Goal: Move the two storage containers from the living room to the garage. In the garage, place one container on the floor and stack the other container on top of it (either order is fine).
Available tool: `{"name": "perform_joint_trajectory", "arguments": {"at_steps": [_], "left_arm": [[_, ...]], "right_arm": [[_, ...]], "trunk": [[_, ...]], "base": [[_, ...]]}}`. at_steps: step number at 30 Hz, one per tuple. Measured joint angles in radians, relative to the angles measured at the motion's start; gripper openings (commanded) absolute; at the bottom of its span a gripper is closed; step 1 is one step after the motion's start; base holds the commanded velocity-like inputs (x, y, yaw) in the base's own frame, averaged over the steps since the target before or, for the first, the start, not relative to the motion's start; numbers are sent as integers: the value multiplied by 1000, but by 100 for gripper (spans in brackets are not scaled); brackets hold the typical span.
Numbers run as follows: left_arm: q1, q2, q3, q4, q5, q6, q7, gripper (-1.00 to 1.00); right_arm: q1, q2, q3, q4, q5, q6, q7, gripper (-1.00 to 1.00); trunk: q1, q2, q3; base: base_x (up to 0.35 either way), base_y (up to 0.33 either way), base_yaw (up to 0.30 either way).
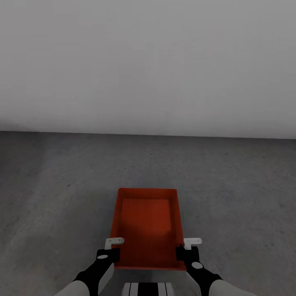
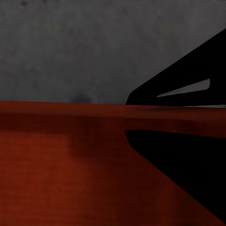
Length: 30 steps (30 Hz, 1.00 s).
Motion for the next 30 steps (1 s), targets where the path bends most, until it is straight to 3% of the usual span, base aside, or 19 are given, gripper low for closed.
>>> {"name": "perform_joint_trajectory", "arguments": {"at_steps": [10, 18, 23, 27, 28, 29, 30], "left_arm": [[0, 0, 0, 0, 0, 0, 0, -100], [2, 10, -44, -2, 42, 0, -2, -100], [3, 6, -32, -2, 31, -1, -1, -100], [3, 2, -19, -2, 21, -1, 0, -100], [3, 2, -19, -1, 21, -1, 0, 100], [3, 2, -14, -3, 16, -1, 4, 100], [3, 2, -9, -3, 11, -1, 5, 100]], "right_arm": [[0, 0, 0, 0, 0, 0, 0, -100], [0, 3, -4, 2, 4, -2, -1, -100], [0, 0, 6, 1, -4, -1, 1, -100], [0, -1, -13, 0, 17, 0, 4, -100], [0, -1, -22, 0, 26, 1, 5, -100], [0, -2, -13, 3, 18, -3, 1, 100], [0, -1, -17, 2, 13, -3, -2, 100]], "trunk": [[0, 0, 0], [0, 0, 0], [0, 0, 0], [0, 0, 0], [0, 0, 0], [0, 0, 0], [0, 0, 0]], "base": [[0, 0, 0], [0, 0, 0], [0, 0, 0], [0, 0, 0], [0, 0, 0], [0, 0, 0], [0, 0, 0]]}}
